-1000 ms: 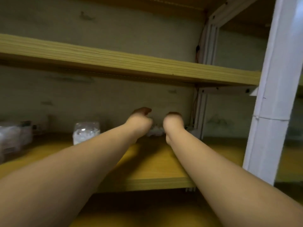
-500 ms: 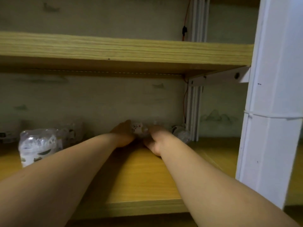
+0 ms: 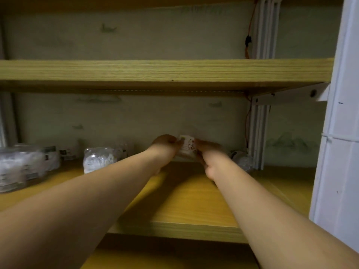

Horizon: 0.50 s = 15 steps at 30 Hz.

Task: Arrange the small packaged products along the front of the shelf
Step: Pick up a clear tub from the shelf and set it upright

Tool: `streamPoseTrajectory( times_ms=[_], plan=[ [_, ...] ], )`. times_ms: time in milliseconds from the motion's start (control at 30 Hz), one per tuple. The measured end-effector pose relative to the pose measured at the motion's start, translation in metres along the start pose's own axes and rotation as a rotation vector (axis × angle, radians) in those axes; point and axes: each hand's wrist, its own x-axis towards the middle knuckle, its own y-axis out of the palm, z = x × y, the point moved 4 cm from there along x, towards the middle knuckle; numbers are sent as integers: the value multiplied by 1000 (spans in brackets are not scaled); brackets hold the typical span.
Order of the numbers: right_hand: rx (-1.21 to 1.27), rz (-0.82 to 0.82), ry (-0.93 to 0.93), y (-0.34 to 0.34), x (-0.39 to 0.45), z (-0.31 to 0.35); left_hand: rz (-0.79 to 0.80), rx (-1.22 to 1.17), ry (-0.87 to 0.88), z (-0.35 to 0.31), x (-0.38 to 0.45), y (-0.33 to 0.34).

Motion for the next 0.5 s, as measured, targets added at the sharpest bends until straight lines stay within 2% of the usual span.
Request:
streamPoseTrajectory(
  times_ms=[167,300,500],
  plan=[
    [-66,110,-96,19,-32,14,-62,-30,14,-4,-19,-35],
    [-67,114,-190,34,-58,31,-79,-37,63,-13,-36,-56],
    [-81,120,-230,71,-95,50,-135,-72,92,-18,-66,-103]
  ],
)
